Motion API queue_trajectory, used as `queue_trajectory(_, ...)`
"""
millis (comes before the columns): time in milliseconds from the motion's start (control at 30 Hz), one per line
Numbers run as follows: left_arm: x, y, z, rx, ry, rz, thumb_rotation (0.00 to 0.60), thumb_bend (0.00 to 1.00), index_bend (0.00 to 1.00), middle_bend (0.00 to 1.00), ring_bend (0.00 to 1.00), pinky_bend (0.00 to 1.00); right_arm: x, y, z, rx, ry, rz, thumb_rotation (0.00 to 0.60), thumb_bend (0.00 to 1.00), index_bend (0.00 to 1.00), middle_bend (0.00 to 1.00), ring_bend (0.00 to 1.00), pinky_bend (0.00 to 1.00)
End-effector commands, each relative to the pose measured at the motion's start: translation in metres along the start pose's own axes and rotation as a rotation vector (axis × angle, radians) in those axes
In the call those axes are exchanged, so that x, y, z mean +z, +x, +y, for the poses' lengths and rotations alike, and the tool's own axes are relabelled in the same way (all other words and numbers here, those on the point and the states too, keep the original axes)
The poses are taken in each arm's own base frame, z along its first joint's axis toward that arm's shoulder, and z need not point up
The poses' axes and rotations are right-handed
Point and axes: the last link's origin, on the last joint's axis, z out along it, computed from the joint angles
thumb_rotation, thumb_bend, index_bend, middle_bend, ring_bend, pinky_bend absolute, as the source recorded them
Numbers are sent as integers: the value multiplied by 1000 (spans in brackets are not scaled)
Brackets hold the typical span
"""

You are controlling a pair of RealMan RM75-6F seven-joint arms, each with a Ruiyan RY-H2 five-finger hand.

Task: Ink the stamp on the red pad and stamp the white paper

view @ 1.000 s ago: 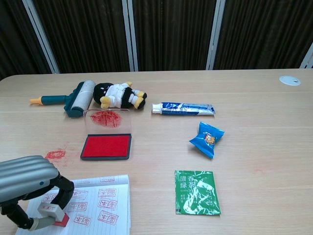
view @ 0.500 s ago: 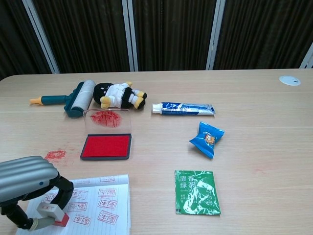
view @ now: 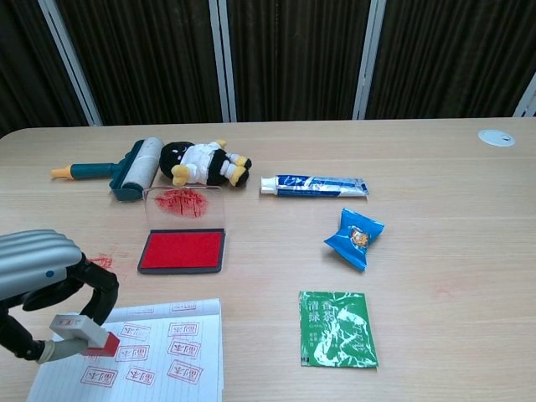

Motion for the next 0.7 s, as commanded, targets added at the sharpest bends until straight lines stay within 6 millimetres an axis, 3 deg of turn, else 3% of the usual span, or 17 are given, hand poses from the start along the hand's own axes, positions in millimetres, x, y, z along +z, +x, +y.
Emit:
queue_trajectory(33, 1, 6, 5, -2, -15, 17, 600, 490, 612, 581, 799, 740, -1, 1, 0, 2, 1, 1, 600, 0, 0, 0, 0, 0)
queue_trajectory(700, 43, -17, 47, 62, -98, -51, 600, 492, 612, 581, 799, 740, 0, 2, 5, 10, -11, 1, 600, 0, 0, 0, 0, 0)
